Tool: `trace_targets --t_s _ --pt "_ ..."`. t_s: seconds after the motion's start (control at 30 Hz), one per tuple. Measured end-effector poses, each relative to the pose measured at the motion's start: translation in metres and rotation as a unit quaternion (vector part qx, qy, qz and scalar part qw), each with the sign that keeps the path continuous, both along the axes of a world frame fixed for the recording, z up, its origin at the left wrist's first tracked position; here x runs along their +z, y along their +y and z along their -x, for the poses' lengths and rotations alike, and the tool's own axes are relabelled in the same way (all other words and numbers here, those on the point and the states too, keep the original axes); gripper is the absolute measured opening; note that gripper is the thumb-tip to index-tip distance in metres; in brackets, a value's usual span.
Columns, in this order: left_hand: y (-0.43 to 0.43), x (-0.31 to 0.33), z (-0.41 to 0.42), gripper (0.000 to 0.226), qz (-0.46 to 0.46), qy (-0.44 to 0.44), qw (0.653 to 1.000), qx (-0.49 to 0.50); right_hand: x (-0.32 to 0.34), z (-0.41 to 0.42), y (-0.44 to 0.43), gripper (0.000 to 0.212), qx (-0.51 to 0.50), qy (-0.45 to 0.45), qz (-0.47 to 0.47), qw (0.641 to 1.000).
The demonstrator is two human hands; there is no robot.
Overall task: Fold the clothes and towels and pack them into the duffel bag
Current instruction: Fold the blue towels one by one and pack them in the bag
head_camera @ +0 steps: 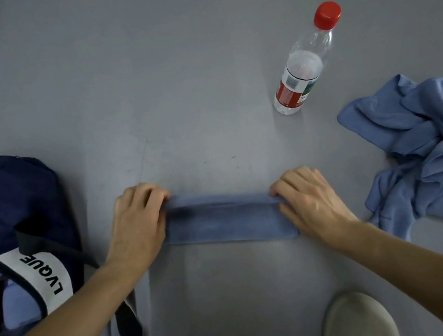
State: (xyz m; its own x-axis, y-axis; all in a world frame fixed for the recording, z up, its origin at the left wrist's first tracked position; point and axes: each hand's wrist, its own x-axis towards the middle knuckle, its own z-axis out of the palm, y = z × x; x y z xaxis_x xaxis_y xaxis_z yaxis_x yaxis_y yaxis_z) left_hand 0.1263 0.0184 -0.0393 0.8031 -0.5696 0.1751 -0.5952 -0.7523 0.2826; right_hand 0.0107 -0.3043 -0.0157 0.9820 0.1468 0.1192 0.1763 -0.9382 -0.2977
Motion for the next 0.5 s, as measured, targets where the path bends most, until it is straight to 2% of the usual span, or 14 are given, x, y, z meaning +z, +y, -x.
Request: trace_targets --t_s 0.2,0.37,0.5 --pt "0.039 -0.017 0.052 0.024 -0.074 0.010 0.995 -0.059 -0.015 0.048 0.017 0.013 0.075 0.037 0.021 0.996" --pt "0.040 -0.015 0.064 0.026 -0.123 0.058 0.990 -0.038 -0.020 0.055 0.025 0.013 0.075 0.074 0.033 0.994" --pt "0.020 -0.001 0.068 0.036 -0.135 0.067 0.988 0.012 -0.014 0.040 0.031 0.018 0.119 0.039 0.027 0.992"
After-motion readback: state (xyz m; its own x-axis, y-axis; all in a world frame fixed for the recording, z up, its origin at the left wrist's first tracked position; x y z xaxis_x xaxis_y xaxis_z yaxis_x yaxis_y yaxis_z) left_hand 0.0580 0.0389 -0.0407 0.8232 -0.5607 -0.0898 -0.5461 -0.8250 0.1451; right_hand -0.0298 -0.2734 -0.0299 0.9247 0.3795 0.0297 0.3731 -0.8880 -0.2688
